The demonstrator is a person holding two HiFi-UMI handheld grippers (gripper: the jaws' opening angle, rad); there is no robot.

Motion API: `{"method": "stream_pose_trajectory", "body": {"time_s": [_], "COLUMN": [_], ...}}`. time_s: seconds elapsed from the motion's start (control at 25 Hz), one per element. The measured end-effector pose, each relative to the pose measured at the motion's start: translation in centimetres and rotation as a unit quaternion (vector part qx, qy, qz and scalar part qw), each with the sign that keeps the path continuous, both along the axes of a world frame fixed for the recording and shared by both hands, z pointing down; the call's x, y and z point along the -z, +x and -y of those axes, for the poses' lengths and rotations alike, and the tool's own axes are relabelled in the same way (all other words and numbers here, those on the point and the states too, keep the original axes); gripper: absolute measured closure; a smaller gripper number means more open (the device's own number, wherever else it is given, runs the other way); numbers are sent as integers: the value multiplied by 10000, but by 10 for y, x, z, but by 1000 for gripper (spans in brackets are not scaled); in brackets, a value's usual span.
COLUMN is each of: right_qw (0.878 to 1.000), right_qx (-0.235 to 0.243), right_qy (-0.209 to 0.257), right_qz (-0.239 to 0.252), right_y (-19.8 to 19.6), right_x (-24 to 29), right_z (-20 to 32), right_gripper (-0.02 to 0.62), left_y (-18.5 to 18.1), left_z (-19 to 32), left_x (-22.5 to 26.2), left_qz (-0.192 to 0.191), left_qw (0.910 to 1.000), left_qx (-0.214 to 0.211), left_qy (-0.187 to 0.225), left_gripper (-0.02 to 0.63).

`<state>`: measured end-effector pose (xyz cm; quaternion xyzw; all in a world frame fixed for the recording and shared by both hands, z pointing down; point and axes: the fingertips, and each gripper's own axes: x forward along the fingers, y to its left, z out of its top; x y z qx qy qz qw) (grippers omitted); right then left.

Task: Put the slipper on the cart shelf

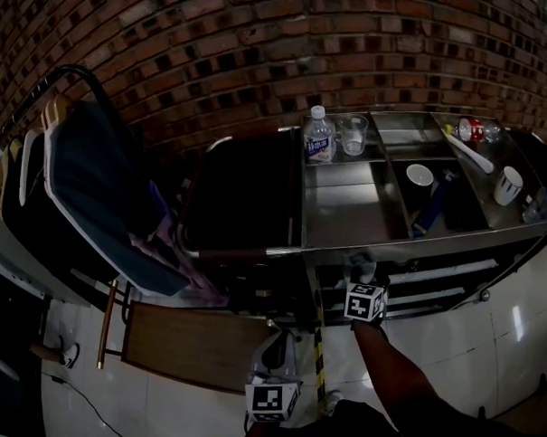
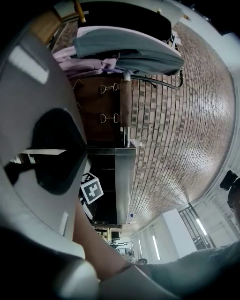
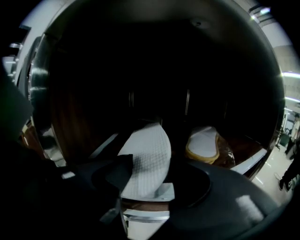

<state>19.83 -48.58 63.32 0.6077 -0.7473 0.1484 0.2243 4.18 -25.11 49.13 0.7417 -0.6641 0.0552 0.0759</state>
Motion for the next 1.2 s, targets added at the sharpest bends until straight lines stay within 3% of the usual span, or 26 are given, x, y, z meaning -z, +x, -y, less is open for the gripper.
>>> {"method": "stream_pose_trajectory", "body": {"time_s": [0.12,0.4,0.76,1.0,1.2], "right_qw": [9997,9994,9900,9790,9712], "right_qx": [39,117,635,1153,1341], "right_qy": [-61,78,1254,1643,1945], "right_qz": [-245,-323,99,363,302], "right_y": [2,-2,-4,-7,-6], "right_x": [-7,-9,82,132,165], "right_z": [2,9,-51,-138,-189], "right_gripper": [327,324,320,457,557], "left_y": [-1,-4,1,14,27], "left_z": [-2,-7,-3,-6,-14], "left_x": [0,3,11,29,50], "left_qz": [3,0,-190,-262,-256], "left_qw": [10000,9999,9996,9985,9968], "left_qx": [34,79,0,-227,-467], "left_qy": [-6,88,220,417,589], "left_gripper": [591,591,591,591,591]}}
